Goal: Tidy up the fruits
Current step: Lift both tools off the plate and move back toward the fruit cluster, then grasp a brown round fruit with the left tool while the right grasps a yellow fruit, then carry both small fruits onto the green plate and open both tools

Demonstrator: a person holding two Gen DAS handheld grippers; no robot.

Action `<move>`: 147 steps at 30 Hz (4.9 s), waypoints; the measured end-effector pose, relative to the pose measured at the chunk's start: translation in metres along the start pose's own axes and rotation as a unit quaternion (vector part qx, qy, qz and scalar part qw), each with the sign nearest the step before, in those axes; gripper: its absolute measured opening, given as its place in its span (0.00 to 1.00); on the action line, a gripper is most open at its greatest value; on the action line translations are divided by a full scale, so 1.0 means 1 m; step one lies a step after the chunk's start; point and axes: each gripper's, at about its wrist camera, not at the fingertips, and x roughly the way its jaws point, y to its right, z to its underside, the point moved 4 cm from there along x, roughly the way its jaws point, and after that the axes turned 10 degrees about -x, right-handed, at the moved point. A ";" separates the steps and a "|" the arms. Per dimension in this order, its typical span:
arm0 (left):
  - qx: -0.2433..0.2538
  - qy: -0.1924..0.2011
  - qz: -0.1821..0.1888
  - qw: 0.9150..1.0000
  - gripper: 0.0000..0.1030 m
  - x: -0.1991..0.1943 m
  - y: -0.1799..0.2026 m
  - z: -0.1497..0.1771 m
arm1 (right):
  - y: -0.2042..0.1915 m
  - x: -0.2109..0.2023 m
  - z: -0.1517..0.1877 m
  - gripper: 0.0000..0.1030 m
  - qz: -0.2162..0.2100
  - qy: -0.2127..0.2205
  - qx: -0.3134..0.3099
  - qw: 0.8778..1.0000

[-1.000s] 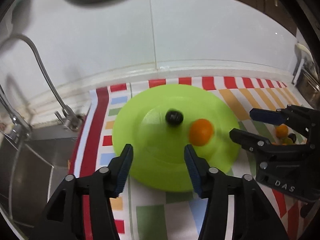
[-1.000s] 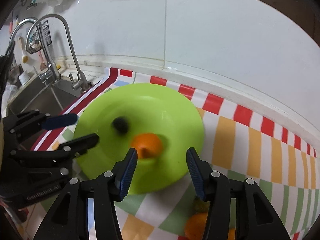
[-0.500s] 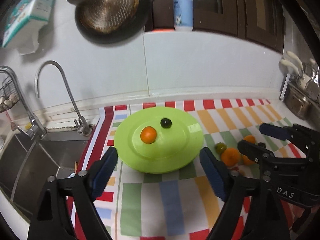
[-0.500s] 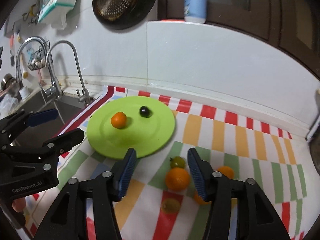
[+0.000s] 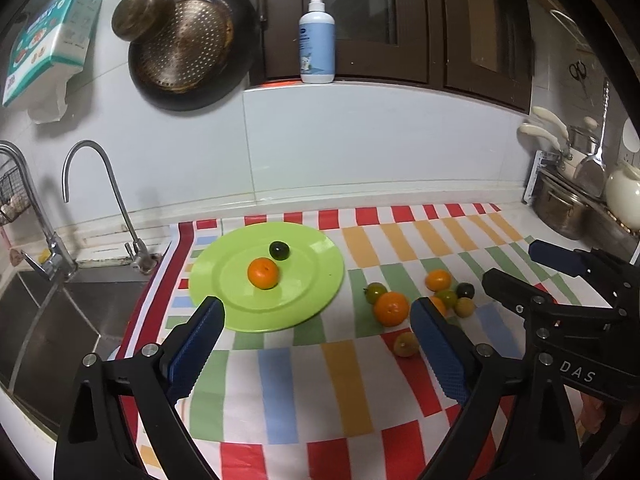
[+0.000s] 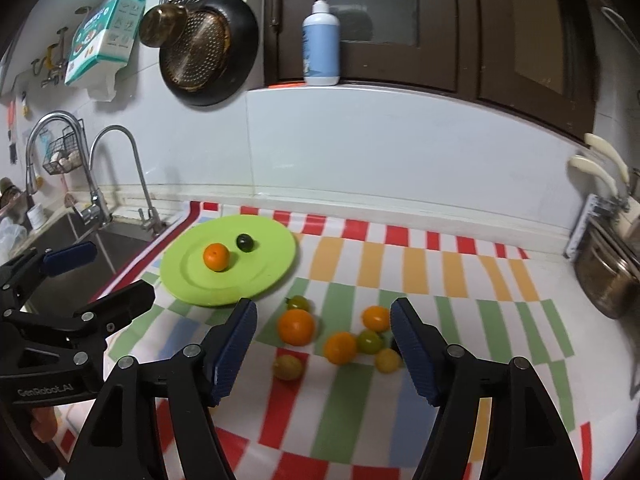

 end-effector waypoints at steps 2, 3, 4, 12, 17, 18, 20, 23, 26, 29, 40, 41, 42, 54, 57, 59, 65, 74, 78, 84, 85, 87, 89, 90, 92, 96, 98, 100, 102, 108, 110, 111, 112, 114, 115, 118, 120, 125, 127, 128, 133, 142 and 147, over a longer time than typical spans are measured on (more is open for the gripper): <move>0.005 -0.003 0.006 1.000 0.92 0.001 0.007 0.003 | 0.005 -0.003 0.005 0.68 0.005 -0.001 0.000 1.000; 0.007 -0.006 0.007 1.000 0.92 0.003 0.010 0.005 | 0.008 -0.004 0.009 0.68 0.008 -0.004 -0.001 1.000; 0.011 -0.009 0.010 1.000 0.92 0.005 0.014 0.007 | 0.011 -0.005 0.012 0.68 0.011 -0.005 -0.001 1.000; 0.030 -0.005 0.024 0.999 0.92 0.013 0.036 0.021 | 0.028 -0.002 0.036 0.68 0.032 -0.020 -0.004 0.999; 0.034 -0.008 0.027 0.999 0.92 0.024 0.044 0.033 | 0.033 0.006 0.048 0.68 0.033 -0.029 -0.011 0.999; 0.035 -0.012 0.029 0.999 0.92 0.027 0.045 0.035 | 0.034 0.008 0.051 0.68 0.035 -0.031 -0.013 0.999; 0.035 -0.025 0.036 0.998 0.92 0.036 0.047 0.039 | 0.036 0.013 0.056 0.68 0.035 -0.038 -0.012 0.999; 0.035 -0.044 0.038 0.998 0.92 0.050 0.051 0.045 | 0.040 0.024 0.061 0.68 0.028 -0.049 -0.005 0.998; 0.035 -0.063 0.042 0.996 0.91 0.064 0.054 0.052 | 0.043 0.034 0.067 0.68 0.022 -0.060 -0.001 0.998; 0.033 -0.078 0.045 0.995 0.87 0.078 0.055 0.057 | 0.044 0.042 0.069 0.67 0.016 -0.064 0.005 0.998; 0.037 -0.116 0.053 0.991 0.67 0.110 0.061 0.072 | 0.042 0.078 0.074 0.60 -0.001 -0.094 -0.003 0.996; 0.036 -0.119 0.055 0.991 0.65 0.112 0.061 0.072 | 0.042 0.081 0.074 0.57 -0.002 -0.095 -0.002 0.995; 0.034 -0.123 0.058 0.990 0.64 0.114 0.062 0.073 | 0.041 0.085 0.074 0.55 -0.004 -0.097 -0.002 0.995; 0.021 -0.152 0.073 0.985 0.36 0.131 0.066 0.071 | 0.044 0.114 0.078 0.41 -0.025 -0.122 0.029 0.992; 0.019 -0.161 0.080 0.984 0.30 0.132 0.068 0.073 | 0.044 0.117 0.076 0.37 -0.026 -0.121 0.028 0.992; 0.021 -0.162 0.082 0.983 0.28 0.132 0.069 0.073 | 0.043 0.120 0.076 0.31 -0.029 -0.128 0.027 0.991; 0.027 -0.153 0.080 0.985 0.28 0.126 0.069 0.069 | 0.041 0.113 0.077 0.27 -0.033 -0.124 0.030 0.991; 0.025 -0.128 0.087 0.988 0.28 0.101 0.066 0.054 | 0.020 0.077 0.063 0.27 -0.052 -0.095 0.017 0.994; 0.023 -0.112 0.083 0.990 0.28 0.085 0.059 0.047 | 0.014 0.064 0.053 0.27 -0.058 -0.081 0.015 0.995; 0.016 -0.094 0.075 0.993 0.28 0.066 0.043 0.038 | 0.001 0.047 0.037 0.27 -0.066 -0.058 0.007 0.996; 0.014 -0.092 0.074 0.993 0.28 0.064 0.040 0.037 | -0.001 0.045 0.035 0.27 -0.066 -0.055 0.005 0.996; 0.012 -0.086 0.068 0.994 0.28 0.059 0.034 0.034 | -0.008 0.040 0.028 0.27 -0.070 -0.048 0.001 0.996; 0.010 -0.082 0.064 0.995 0.28 0.055 0.027 0.031 | -0.013 0.037 0.023 0.27 -0.072 -0.042 -0.003 0.997; 0.008 -0.079 0.061 0.995 0.28 0.053 0.023 0.029 | -0.015 0.035 0.020 0.27 -0.074 -0.039 -0.005 0.997; 0.004 -0.074 0.058 0.996 0.28 0.048 0.015 0.025 | -0.021 0.033 0.013 0.27 -0.077 -0.032 -0.008 0.996; 0.001 -0.061 0.045 0.997 0.28 0.039 -0.001 0.014 | -0.034 0.033 -0.001 0.27 -0.087 -0.022 -0.017 0.996; -0.001 -0.058 0.036 0.998 0.28 0.037 -0.010 0.008 | -0.040 0.035 -0.009 0.27 -0.096 -0.018 -0.018 0.995; -0.005 -0.053 0.032 0.998 0.28 0.035 -0.017 0.005 | -0.047 0.038 -0.016 0.27 -0.105 -0.016 -0.016 0.994; -0.009 -0.048 0.026 0.998 0.28 0.034 -0.027 0.000 | -0.053 0.041 -0.024 0.27 -0.113 -0.014 -0.017 0.993; -0.020 -0.044 0.013 0.999 0.28 0.042 -0.047 -0.012 | -0.070 0.057 -0.039 0.27 -0.136 -0.021 -0.020 0.990; -0.022 -0.043 0.009 0.999 0.28 0.047 -0.053 -0.016 | -0.073 0.066 -0.044 0.27 -0.142 -0.028 -0.022 0.989; -0.022 -0.043 0.007 0.999 0.28 0.051 -0.055 -0.019 | -0.075 0.071 -0.046 0.27 -0.145 -0.032 -0.022 0.989; -0.021 -0.043 0.006 0.999 0.28 0.054 -0.056 -0.021 | -0.076 0.076 -0.048 0.27 -0.148 -0.034 -0.023 0.988; -0.018 -0.043 0.000 0.999 0.28 0.063 -0.060 -0.026 | -0.078 0.087 -0.054 0.27 -0.147 -0.039 -0.025 0.988; -0.018 -0.044 -0.002 0.999 0.28 0.067 -0.062 -0.028 | -0.079 0.092 -0.057 0.27 -0.149 -0.040 -0.027 0.988; -0.021 -0.048 -0.005 0.999 0.28 0.081 -0.070 -0.035 | -0.081 0.106 -0.066 0.27 -0.151 -0.042 -0.028 0.987; -0.023 -0.050 -0.006 0.998 0.28 0.092 -0.075 -0.041 | -0.083 0.118 -0.073 0.27 -0.151 -0.045 -0.031 0.987; -0.015 -0.059 -0.007 0.998 0.28 0.122 -0.082 -0.055 | -0.084 0.150 -0.089 0.27 -0.152 -0.054 -0.035 0.986; -0.009 -0.067 -0.002 0.998 0.28 0.137 -0.084 -0.059 | -0.084 0.164 -0.093 0.27 -0.153 -0.063 -0.035 0.986; -0.008 -0.071 0.000 0.997 0.28 0.142 -0.086 -0.061 | -0.085 0.172 -0.095 0.27 -0.152 -0.069 -0.037 0.985; -0.006 -0.092 0.003 0.996 0.28 0.176 -0.095 -0.065 | -0.087 0.204 -0.095 0.27 -0.154 -0.099 -0.042 0.982; 0.001 -0.122 0.009 0.993 0.28 0.212 -0.101 -0.061 | -0.090 0.236 -0.087 0.27 -0.161 -0.129 -0.033 0.978; -0.004 -0.112 0.001 0.994 0.41 0.211 -0.101 -0.064 | -0.088 0.241 -0.086 0.34 -0.151 -0.131 -0.031 0.979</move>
